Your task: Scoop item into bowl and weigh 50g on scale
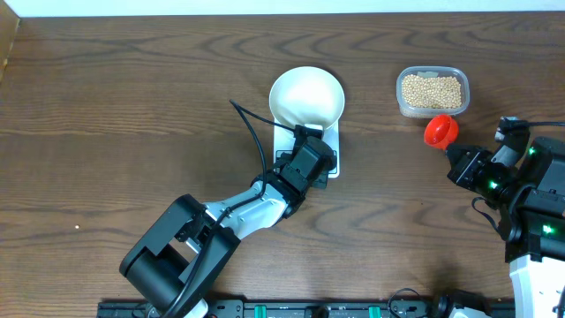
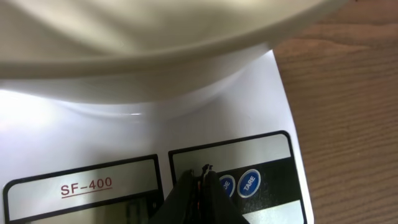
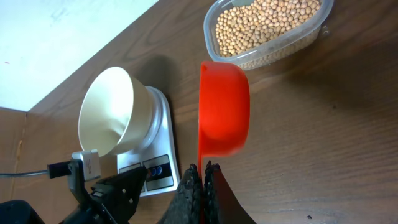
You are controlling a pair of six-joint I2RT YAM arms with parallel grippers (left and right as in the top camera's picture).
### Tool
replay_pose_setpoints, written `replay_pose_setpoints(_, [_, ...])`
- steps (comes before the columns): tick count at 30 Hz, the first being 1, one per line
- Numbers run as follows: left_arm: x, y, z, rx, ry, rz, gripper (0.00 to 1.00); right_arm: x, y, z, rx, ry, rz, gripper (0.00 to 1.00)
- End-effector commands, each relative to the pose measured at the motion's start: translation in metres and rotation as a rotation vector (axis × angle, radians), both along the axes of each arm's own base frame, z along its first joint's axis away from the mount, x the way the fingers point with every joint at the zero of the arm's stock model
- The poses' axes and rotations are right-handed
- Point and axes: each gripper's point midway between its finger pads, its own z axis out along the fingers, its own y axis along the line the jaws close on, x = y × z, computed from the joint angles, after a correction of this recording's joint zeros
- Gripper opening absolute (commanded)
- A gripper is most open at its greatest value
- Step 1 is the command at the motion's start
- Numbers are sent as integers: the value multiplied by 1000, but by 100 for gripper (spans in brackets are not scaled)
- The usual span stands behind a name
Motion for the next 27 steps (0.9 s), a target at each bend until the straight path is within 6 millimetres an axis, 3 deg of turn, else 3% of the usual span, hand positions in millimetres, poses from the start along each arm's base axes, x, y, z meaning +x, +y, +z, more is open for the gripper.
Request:
replay_pose_setpoints(1, [-2,4,-9,26,12,-6,7,2,-3,8,-20,-24,4,1])
replay_pose_setpoints(9, [-4,6,-12,35,24,-6,7,2,-3,7,-20,-24,4,1])
replay_pose_setpoints(19, [-11,11,-35,76,74,-3,7,1,-2,6,-19,-18,4,1])
replay_pose_setpoints(27, [-12,11,-37,72,81,-6,7,1,-3,6,-23,-17,-1,1])
